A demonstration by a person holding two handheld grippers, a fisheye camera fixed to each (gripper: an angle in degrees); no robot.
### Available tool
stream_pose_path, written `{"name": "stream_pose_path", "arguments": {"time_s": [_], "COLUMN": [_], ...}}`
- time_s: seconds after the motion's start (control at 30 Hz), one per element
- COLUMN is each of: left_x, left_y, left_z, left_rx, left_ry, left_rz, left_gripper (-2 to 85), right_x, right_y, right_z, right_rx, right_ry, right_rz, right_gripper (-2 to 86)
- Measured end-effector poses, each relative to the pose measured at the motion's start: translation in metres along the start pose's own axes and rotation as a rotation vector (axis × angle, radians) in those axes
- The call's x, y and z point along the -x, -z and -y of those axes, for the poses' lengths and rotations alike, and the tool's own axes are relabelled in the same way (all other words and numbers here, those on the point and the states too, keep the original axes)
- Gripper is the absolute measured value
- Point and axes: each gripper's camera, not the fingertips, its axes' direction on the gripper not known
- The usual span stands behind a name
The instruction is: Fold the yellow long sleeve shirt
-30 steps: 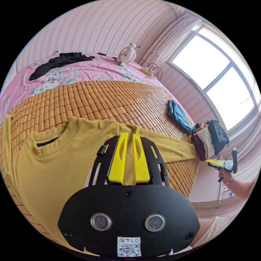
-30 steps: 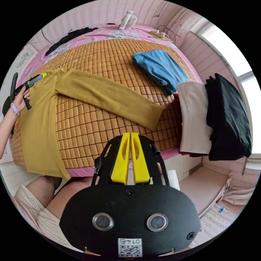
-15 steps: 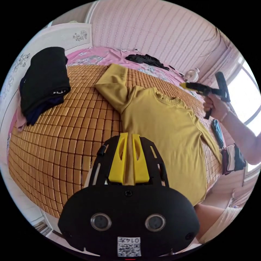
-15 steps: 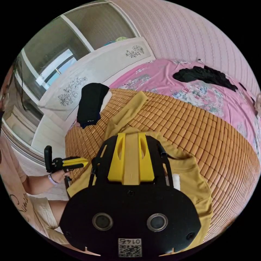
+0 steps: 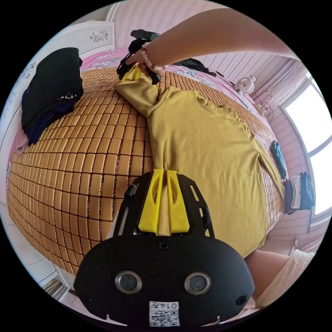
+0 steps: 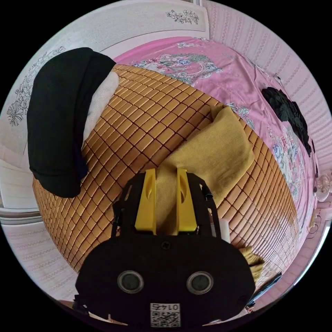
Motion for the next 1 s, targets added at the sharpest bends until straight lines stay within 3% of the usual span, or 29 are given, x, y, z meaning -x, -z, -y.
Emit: {"name": "stream_pose_path", "arguments": {"time_s": [0.1,0.2,0.3,0.37,0.47,0.6,0.8,1.0], "left_x": [0.013,0.028,0.046,0.059,0.081,0.115,0.167,0.18], "left_y": [0.015,0.032,0.057,0.08,0.125,0.189,0.225,0.219], "left_z": [-0.004,-0.003,-0.009,-0.018,-0.038,-0.081,-0.134,-0.142], "left_rx": [0.001,0.048,0.053,0.026,-0.003,-0.083,-0.044,0.0], "left_ry": [0.001,0.054,0.091,0.122,0.18,0.32,0.499,0.465], "left_rz": [-0.022,-0.074,-0.154,-0.194,-0.187,-0.083,0.059,0.093], "left_gripper": [-0.7,-0.8,-0.9,-0.9,-0.9,-0.5,4.0,8.9], "right_x": [0.02,0.025,0.028,0.038,0.057,0.071,0.052,0.048], "right_y": [-0.015,-0.004,0.035,0.07,0.108,0.096,0.018,-0.043], "right_z": [0.012,0.01,-0.005,-0.018,-0.03,-0.027,-0.025,-0.047], "right_rx": [0.024,-0.01,-0.075,-0.024,0.0,-0.096,0.051,0.159], "right_ry": [0.149,0.303,0.539,0.818,1.054,0.955,0.685,0.539], "right_rz": [-0.054,0.09,0.417,0.706,0.934,0.873,0.735,0.568], "right_gripper": [4.6,2.4,2.0,2.3,3.4,10.3,11.1,10.1]}}
